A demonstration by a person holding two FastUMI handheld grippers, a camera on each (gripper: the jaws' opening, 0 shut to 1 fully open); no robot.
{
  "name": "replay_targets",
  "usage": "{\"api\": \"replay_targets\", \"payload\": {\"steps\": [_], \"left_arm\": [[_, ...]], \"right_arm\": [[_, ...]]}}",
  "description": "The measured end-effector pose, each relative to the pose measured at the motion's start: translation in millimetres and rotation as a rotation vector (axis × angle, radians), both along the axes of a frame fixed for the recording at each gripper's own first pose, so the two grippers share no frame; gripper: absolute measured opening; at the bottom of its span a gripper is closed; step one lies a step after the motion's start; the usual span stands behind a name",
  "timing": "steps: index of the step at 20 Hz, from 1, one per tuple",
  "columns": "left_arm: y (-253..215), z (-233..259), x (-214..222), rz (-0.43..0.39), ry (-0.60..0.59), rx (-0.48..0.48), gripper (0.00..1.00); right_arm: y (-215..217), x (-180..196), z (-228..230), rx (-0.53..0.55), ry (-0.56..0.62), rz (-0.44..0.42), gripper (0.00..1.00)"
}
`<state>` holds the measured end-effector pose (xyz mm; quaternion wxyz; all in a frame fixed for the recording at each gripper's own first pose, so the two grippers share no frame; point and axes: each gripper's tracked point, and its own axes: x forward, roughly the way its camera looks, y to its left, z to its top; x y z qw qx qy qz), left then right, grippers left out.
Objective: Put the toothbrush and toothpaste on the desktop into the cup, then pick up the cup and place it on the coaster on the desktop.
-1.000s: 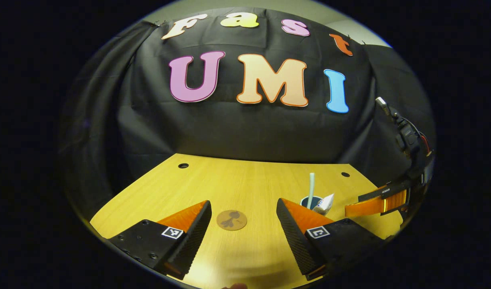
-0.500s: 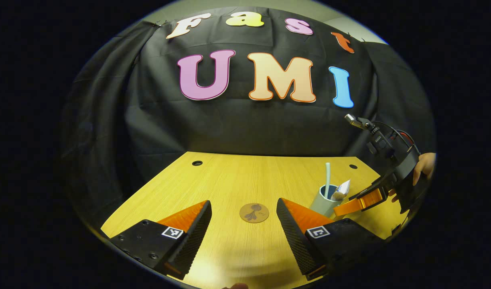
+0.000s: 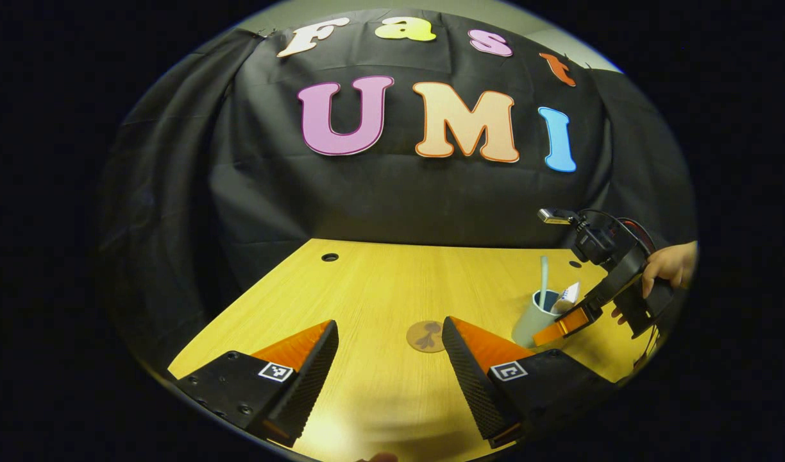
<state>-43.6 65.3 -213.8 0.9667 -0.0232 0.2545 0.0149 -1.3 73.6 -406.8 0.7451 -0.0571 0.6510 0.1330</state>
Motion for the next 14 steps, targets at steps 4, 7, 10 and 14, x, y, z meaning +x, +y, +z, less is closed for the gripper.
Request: {"api": "replay_targets", "payload": {"steps": [4,7,10,14], "left_arm": [[13.6,-6.6,0.4,0.006,0.012,0.005,0.95],[20.3,-11.0,4.5,0.010,0.021,0.002,0.95],[22.9,-16.2,9.4,0.006,0.033,-0.006,0.95],[29.0,-19.8,15.5,0.004,0.039,-0.001,0.95]], "right_arm": [[-8.8,0.9,-7.9,-0.039,0.032,0.002,0.90],[-10.1,-5.1,-11.7,-0.039,0.078,0.004,0.63],[-12.2,-8.7,-11.5,-0.048,0.096,0.038,0.36],[-1.1,-5.4,-8.5,-0.036,0.080,0.022,0.33]]}}
